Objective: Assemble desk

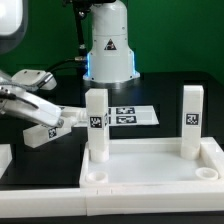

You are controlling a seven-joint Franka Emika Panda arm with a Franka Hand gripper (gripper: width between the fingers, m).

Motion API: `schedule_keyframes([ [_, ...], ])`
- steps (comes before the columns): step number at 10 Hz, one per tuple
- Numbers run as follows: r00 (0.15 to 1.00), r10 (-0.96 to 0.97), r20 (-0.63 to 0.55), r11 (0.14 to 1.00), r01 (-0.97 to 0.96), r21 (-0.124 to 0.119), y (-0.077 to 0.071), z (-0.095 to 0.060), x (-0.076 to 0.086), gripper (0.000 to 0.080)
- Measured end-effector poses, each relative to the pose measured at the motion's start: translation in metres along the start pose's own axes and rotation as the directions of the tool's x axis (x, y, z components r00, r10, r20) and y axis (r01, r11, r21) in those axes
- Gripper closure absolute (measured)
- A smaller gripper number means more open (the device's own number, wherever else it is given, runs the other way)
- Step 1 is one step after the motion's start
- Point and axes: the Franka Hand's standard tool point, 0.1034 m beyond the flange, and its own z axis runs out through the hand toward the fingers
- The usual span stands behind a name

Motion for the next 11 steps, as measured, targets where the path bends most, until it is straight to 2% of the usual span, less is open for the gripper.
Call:
schedule_keyframes([
  [1, 0.999, 0.019, 0.032, 1.000, -0.019, 0.013, 0.004, -0.008, 0.011, 0.0151],
  [2, 0.999, 0.030, 0.035, 0.999, -0.030, 0.012, 0.008, -0.006, 0.021, 0.0151],
  [5, 0.999, 0.027, 0.036, 1.000, -0.027, 0.008, 0.007, -0.004, 0.021, 0.0151],
  [6, 0.998, 0.036, 0.048, 0.999, -0.037, 0.017, 0.007, -0.003, 0.020, 0.0151],
  [7, 0.994, 0.063, 0.093, 0.997, -0.067, 0.041, 0.009, 0.003, 0.021, 0.0151],
  [9, 0.991, 0.073, 0.108, 0.996, -0.078, 0.038, 0.009, 0.006, 0.023, 0.0151],
  [10, 0.991, 0.074, 0.109, 0.996, -0.078, 0.038, 0.010, 0.006, 0.023, 0.0283],
  [11, 0.991, 0.074, 0.110, 0.996, -0.079, 0.038, 0.010, 0.007, 0.023, 0.0283],
])
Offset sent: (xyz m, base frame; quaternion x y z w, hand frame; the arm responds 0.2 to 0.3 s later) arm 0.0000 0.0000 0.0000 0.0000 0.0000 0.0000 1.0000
